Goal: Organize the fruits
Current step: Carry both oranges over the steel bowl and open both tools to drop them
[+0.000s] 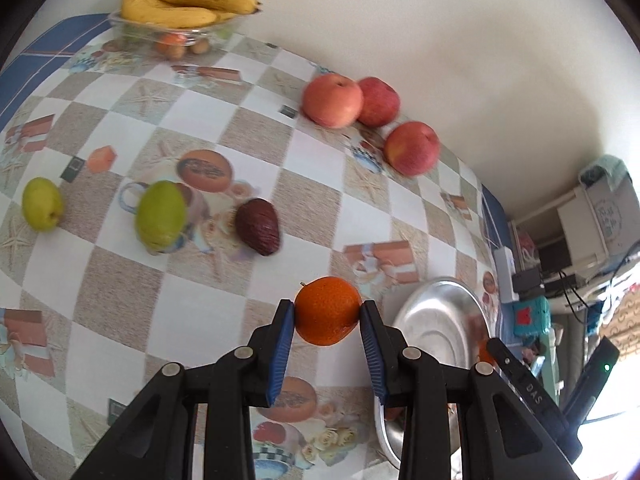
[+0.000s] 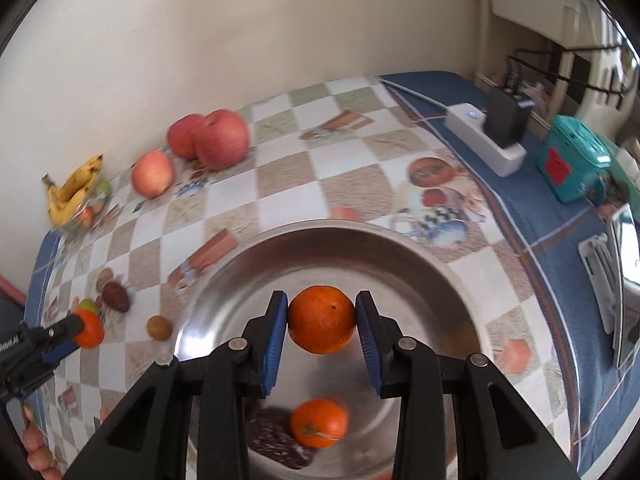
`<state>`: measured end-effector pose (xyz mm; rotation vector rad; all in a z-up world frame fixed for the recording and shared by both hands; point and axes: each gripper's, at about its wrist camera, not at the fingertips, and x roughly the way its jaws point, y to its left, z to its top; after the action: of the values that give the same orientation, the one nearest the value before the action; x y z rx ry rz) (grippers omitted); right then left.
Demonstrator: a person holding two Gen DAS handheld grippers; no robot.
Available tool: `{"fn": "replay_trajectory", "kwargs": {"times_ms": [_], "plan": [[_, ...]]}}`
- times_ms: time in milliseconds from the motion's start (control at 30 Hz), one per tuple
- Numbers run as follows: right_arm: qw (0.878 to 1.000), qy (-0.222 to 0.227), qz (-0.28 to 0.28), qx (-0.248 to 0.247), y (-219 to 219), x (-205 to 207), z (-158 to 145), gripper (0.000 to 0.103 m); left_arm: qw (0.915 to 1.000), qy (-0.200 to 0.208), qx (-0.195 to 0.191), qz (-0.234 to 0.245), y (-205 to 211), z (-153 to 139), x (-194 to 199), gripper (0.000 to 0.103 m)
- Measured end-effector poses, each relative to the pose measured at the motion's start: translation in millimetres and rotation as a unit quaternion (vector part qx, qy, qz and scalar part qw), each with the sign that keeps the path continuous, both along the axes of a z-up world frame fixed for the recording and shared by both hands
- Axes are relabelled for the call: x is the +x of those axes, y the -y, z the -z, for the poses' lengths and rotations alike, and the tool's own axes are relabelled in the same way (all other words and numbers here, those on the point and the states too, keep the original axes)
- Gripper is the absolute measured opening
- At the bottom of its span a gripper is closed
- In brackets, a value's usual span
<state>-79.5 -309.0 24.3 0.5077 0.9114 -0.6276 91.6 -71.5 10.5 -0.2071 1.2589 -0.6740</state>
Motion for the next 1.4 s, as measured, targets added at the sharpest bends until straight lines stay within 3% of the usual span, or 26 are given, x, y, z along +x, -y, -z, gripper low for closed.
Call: {"fn": "replay_trajectory", "kwargs": {"times_ms": [200,567,1167,1400], "plan": [[0.999,0.008,0.031,0.011,20,-19,1,0.036,0.9986,0.001,0.000,0.054,35,1,-27,0.036],[1.000,0.003,0.009,0.008,17,-21,3,0.037,0.9941,0.012,0.008,0.108,69,7,-56,0.036],[1.000,-0.004,-0.023,0.008,6,-12,6,0.038,0.9941,0.013,0.009,0.108,71,11,-56,0.038],[1.000,-0.010,-0.029,0.008,5,-10,8,0.038,0.9951,0.014,0.058,0.079,62,20,-48,0.054]]}}
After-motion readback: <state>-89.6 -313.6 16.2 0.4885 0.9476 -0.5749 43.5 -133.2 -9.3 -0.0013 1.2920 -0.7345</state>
